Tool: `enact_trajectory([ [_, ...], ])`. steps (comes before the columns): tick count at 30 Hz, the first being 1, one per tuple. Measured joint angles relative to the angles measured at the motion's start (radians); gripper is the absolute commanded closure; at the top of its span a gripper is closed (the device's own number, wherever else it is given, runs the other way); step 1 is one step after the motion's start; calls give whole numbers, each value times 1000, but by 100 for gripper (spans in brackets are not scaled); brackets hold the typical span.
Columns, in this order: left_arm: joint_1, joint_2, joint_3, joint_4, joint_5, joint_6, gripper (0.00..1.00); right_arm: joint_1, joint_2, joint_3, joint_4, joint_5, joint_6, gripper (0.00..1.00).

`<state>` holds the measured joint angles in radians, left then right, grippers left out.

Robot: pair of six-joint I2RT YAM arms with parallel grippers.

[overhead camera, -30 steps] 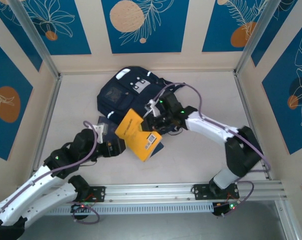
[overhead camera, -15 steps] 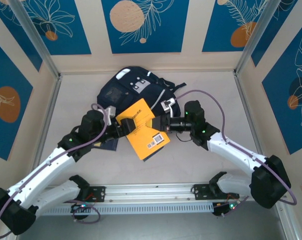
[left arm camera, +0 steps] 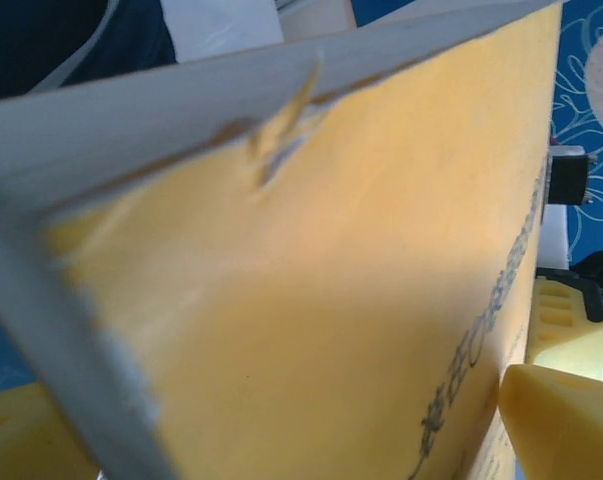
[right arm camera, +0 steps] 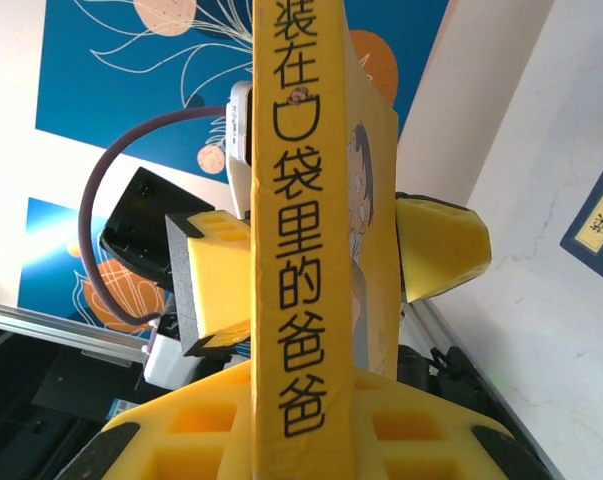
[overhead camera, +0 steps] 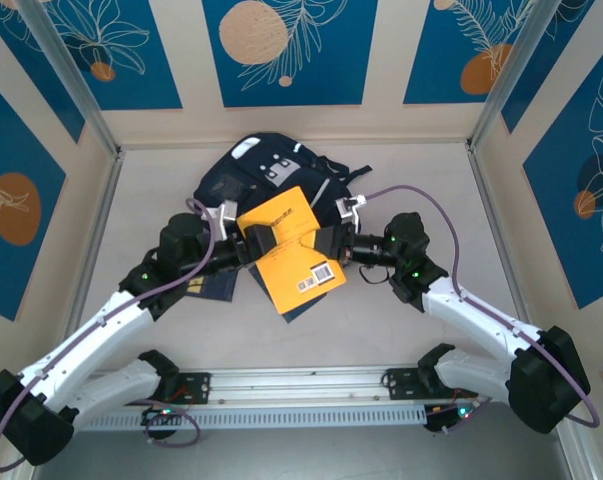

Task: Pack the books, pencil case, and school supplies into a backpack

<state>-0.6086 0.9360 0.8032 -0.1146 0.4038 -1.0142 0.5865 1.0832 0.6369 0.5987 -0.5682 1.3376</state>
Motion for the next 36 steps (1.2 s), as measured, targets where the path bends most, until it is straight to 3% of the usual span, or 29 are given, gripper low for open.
enact_trajectory([
  [4,0,2,2,40,29,-30,45,-8,0,-5,-5,-1,3,100],
  [7,0,-6,2,58,35,-41,63,-29,-7,-5,-37,-4,-11,100],
  [14,-4,-19,-3,124,55,-72,89,-61,-48,-5,-115,-8,-49,100],
  [16,-8,-18,-15,140,56,-85,96,-64,-47,-5,-132,-7,-63,88],
  [25,-16,-56,-45,158,-13,-91,100,-61,-73,-30,-150,67,-86,29],
  [28,-16,-90,-55,160,-81,-105,100,-50,-107,-87,-92,114,-62,17],
  [36,-16,-113,-100,209,-248,-177,100,33,-135,-197,25,268,-10,1],
])
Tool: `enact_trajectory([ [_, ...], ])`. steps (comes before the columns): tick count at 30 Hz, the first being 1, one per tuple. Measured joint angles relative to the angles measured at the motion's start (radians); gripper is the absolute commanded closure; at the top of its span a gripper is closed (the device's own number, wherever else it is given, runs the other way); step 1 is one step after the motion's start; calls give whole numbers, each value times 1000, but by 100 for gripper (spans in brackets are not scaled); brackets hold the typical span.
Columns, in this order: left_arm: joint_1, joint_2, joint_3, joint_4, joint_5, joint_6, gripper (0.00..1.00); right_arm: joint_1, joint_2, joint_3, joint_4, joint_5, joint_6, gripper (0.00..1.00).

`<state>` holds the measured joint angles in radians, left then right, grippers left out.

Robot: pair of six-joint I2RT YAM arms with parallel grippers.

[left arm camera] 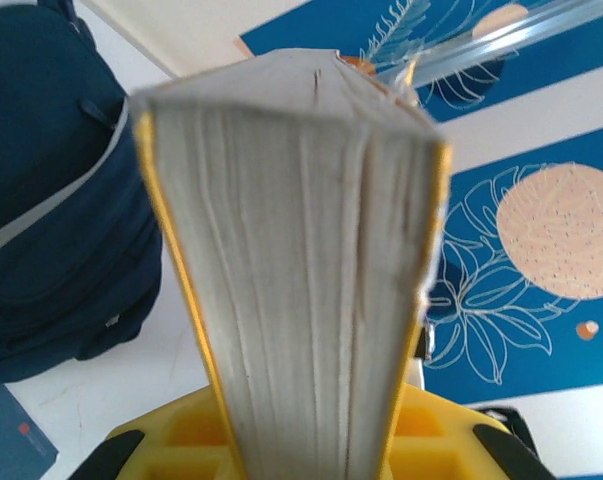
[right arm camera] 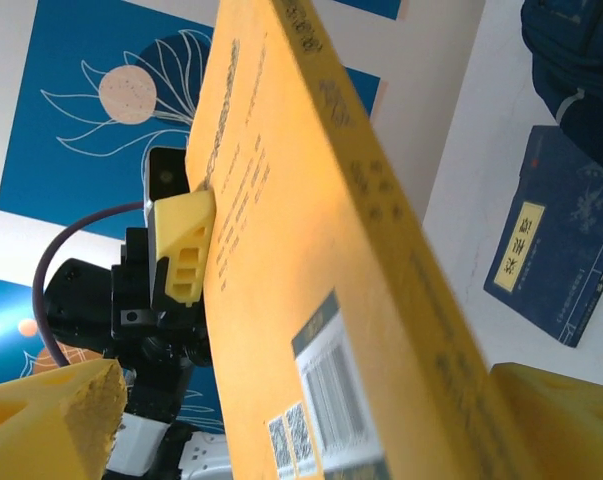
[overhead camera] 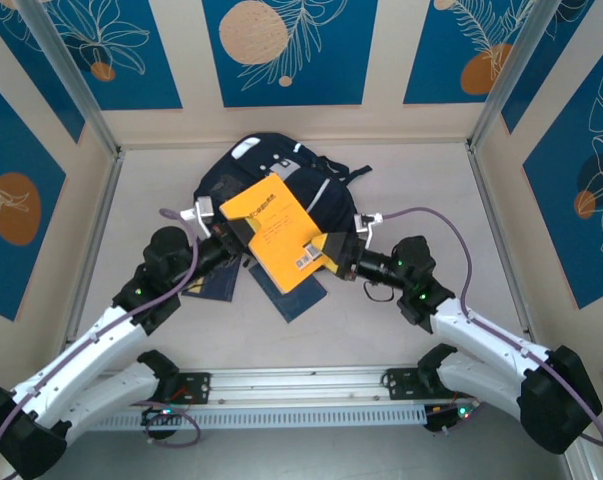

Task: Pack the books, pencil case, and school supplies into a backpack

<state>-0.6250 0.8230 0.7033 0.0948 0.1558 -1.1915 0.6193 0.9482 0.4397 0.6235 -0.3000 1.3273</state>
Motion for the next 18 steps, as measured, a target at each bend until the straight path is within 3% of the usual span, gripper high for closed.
enact_trajectory([
  [8,0,24,-2,70,-58,-45,100,148,22,-18,119,195,25,0],
  [13,0,24,-2,94,-77,-60,100,234,48,-29,213,342,32,14],
  [18,0,24,-18,106,-90,-75,100,259,89,-29,279,404,43,30],
])
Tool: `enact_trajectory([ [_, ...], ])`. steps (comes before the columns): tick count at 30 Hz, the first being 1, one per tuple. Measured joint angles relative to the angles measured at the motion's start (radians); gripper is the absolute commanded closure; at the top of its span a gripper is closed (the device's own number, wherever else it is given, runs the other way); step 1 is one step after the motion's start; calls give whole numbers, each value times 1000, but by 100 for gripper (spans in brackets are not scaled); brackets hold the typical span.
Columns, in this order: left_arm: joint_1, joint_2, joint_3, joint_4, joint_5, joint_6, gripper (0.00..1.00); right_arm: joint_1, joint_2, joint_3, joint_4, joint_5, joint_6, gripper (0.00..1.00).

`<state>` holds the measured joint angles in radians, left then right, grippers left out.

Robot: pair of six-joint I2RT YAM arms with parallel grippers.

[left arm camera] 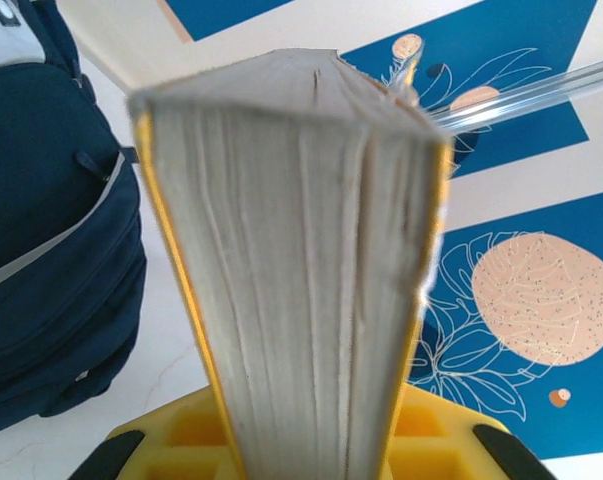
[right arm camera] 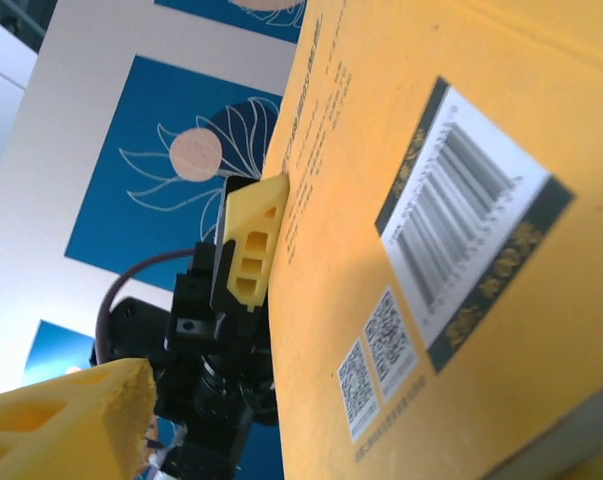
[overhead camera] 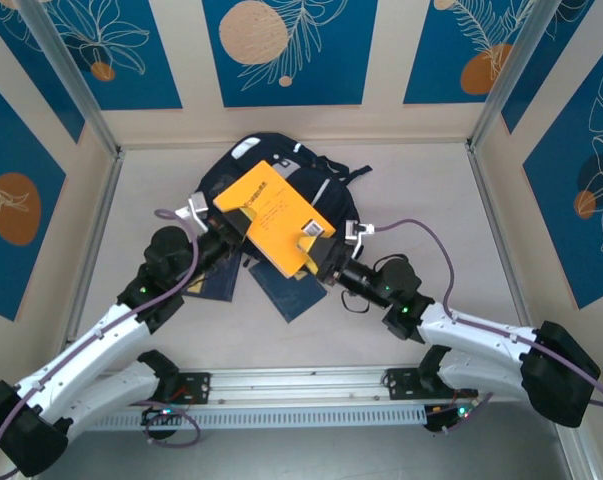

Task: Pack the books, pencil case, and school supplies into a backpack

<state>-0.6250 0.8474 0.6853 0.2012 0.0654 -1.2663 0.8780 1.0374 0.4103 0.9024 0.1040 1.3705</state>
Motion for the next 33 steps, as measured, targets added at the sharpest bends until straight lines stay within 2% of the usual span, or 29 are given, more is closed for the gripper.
enact_trajectory([
  [9,-8,0,-16,1,-11,-34,100,3,80,0,55,71,7,58],
  [11,-10,0,-16,1,-15,-39,100,0,93,2,60,81,12,67],
  [14,-11,0,-16,0,-18,-45,100,-11,118,9,74,84,19,86],
  [15,-11,0,-16,-6,-23,-44,96,-14,117,9,77,83,27,92],
  [17,-11,1,-16,-16,-26,-42,79,-23,102,9,55,74,36,99],
  [19,-17,1,-16,-47,-26,-31,61,-37,45,14,-49,60,35,100],
  [22,-17,6,-1,-123,-34,30,46,-91,-97,48,-345,89,-37,100],
  [25,-17,36,56,-193,-39,119,38,-130,-233,68,-595,155,-132,100],
  [29,-17,123,176,-303,-51,256,33,-206,-369,86,-890,184,-241,100],
  [33,-17,362,424,-451,-44,425,28,-294,-463,124,-1144,211,-357,100],
])
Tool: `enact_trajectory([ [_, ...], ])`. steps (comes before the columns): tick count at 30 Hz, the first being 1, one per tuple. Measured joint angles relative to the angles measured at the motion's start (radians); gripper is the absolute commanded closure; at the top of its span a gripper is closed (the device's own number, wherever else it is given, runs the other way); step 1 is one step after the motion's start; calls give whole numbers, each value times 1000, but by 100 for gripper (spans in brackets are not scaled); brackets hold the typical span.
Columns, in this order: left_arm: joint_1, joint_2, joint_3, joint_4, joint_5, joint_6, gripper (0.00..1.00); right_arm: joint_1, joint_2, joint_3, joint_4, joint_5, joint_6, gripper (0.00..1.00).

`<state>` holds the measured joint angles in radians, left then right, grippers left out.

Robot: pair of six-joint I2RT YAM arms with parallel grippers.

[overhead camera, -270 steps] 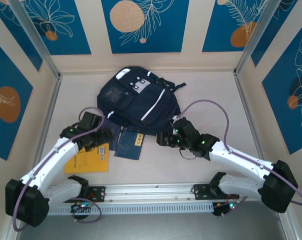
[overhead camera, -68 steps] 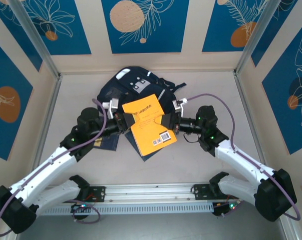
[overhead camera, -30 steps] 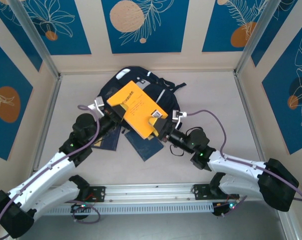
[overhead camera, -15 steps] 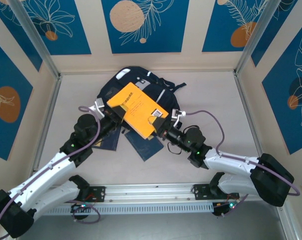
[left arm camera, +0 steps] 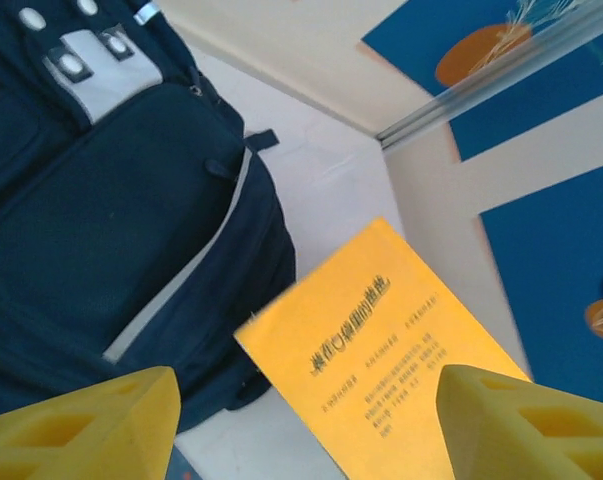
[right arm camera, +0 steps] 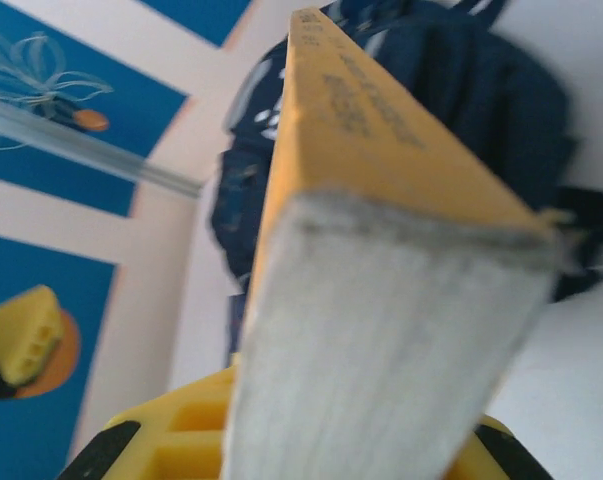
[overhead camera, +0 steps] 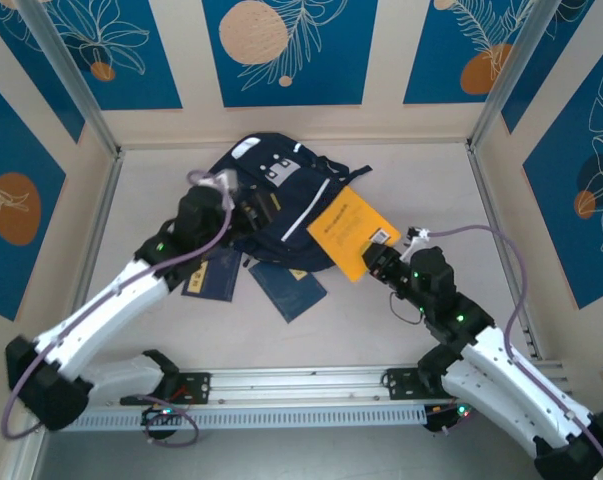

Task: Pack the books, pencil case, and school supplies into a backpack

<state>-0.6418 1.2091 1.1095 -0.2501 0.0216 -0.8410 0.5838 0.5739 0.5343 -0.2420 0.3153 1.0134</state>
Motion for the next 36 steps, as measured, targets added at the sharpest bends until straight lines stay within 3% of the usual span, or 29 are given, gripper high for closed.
enact_trajectory([
  [6,-10,433,444,-230,68,248,16,-28,-17,143,-303,43,-126,100],
  [15,-20,904,986,-556,7,551,14,-37,-136,180,-504,108,-243,100],
  [20,-32,1043,1118,-643,-22,628,10,-45,-199,171,-519,137,-302,100],
  [28,-93,1173,1186,-706,-74,675,10,-55,-205,150,-504,145,-366,100],
  [32,-109,1197,1196,-712,-125,683,23,-61,-205,130,-493,141,-380,100],
  [36,-117,1204,1200,-715,-194,687,61,-65,-222,106,-475,127,-380,100],
])
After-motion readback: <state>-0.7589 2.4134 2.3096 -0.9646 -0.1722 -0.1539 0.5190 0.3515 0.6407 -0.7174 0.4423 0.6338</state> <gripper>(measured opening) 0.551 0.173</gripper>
